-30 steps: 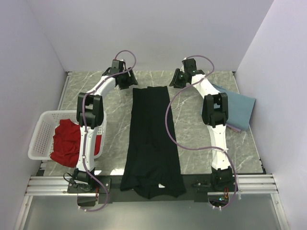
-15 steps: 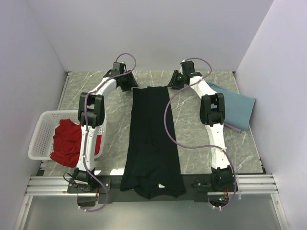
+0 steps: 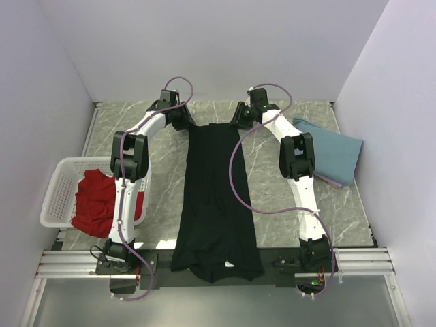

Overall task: Fold and stack the t-shirts
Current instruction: Fold the tshirt

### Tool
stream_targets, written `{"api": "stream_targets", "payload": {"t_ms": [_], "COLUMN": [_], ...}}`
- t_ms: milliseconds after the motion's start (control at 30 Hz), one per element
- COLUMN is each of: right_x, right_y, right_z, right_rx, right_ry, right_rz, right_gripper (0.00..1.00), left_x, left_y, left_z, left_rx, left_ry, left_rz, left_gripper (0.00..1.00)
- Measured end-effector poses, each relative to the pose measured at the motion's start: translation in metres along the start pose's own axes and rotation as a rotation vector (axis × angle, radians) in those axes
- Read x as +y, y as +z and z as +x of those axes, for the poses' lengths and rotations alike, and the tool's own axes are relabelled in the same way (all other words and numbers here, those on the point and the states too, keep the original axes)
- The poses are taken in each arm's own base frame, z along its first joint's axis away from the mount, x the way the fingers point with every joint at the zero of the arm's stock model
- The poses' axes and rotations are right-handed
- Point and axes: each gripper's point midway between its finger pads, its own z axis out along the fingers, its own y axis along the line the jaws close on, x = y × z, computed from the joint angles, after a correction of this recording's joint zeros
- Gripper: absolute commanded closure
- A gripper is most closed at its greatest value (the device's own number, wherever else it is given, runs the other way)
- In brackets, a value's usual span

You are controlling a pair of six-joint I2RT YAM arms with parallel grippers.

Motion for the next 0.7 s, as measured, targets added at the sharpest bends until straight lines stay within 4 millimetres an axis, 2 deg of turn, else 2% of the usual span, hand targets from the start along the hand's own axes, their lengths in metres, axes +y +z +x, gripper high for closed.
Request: {"api": "stream_targets", "payload": {"t_ms": [233, 400, 500, 533, 567, 600, 633, 700], "right_x": [-0.001, -0.002, -0.005, -0.006, -0.007, -0.008, -0.008, -0.009], "right_y": [0.001, 0.001, 0.003, 0.003, 0.004, 0.005, 0.005, 0.005], "right_z": [-0.001, -0.002, -0.004, -0.004, -0.003, -0.003, -0.003, -0.003], "right_rx": [-0.003, -0.01, -0.019, -0.02, -0.019, -0.018, -0.018, -0.02], "right_ry": [0.003, 0.006, 0.01, 0.015, 0.018, 0.025, 0.029, 0.035], "right_rz": [0.0, 0.009, 0.023, 0.028, 0.033, 0.037, 0.037, 0.042], "right_gripper": [0.56, 0.61, 0.74, 0.85, 0.89, 0.97, 0.99, 1.0], "left_x": [0.0, -0.001, -0.001, -0.001, 0.0, 0.0, -0.001, -0.001], "left_y": [0.0, 0.001, 0.001, 0.001, 0.002, 0.002, 0.002, 0.002], "left_z": [0.005, 0.008, 0.011, 0.013, 0.014, 0.014, 0.015, 0.015], "left_rx": [0.019, 0.025, 0.033, 0.038, 0.041, 0.041, 0.043, 0.043], "left_ry": [-0.002, -0.001, -0.002, -0.003, -0.005, -0.006, -0.005, -0.005], "left_rz": [-0.003, -0.004, -0.007, -0.01, -0.011, -0.011, -0.011, -0.01], "left_gripper": [0.59, 0.69, 0.83, 0.88, 0.96, 0.99, 1.0, 1.0]}}
